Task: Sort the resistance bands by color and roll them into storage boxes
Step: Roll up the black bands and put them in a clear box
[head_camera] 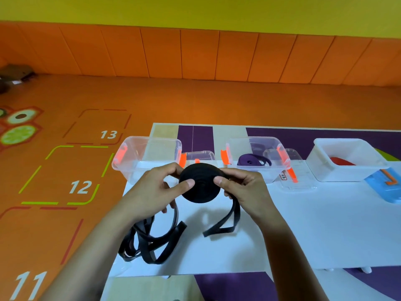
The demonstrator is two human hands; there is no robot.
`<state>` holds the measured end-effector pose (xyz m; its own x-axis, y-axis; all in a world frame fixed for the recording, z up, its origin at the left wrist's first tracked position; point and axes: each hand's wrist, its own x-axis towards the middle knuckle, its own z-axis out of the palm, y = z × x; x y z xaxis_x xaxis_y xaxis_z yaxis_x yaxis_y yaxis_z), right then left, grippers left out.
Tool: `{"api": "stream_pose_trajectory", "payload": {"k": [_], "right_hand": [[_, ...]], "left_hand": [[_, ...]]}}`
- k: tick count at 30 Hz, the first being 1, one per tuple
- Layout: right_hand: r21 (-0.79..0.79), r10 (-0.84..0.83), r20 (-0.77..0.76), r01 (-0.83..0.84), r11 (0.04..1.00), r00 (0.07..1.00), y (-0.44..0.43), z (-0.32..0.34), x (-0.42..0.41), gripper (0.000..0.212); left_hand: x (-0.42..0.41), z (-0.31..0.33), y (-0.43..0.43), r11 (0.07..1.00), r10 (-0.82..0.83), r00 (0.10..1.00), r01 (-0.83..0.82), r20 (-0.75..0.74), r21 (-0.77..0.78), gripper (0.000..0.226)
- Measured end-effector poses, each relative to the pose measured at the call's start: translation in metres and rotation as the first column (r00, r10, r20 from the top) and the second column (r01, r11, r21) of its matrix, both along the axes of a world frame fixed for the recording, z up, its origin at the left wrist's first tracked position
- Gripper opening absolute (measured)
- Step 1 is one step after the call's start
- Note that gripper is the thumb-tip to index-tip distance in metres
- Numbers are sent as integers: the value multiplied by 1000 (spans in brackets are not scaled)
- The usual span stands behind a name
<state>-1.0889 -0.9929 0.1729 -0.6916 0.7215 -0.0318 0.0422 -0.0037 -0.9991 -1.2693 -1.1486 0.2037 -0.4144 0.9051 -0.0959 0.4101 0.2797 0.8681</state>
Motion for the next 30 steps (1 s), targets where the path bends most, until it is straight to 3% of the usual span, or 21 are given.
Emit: {"api": "stream_pose_trajectory", "payload": {"k": [3, 8, 13, 18, 26, 30], "right_hand": [[62, 104, 32, -106, 992, 994, -4, 8, -2, 21], [104, 101, 36, -104, 989, 994, -9, 12, -6, 16], [95, 64, 11, -65, 993, 998, -9, 10, -7, 12], [85, 17, -138, -6, 996, 990, -12, 12, -14, 22], [-192, -117, -185, 80, 978, 976, -19, 1, -24, 15], [-168, -135, -170, 106, 980, 976, -21, 1, -25, 15]], "left_hand": [[-6, 9, 1, 999, -31, 988, 36, -153, 29, 16], [-4, 4, 1, 994, -99, 976, 106, -195, 22, 4], [2, -5, -3, 980, -8, 999, 1, 35, 199, 9], [9, -11, 0, 952, 76, 984, -119, 159, 281, 13], [11, -19, 4, 891, 191, 929, -300, 317, 340, 13], [10, -16, 3, 927, 172, 906, -281, 387, 248, 17]]}}
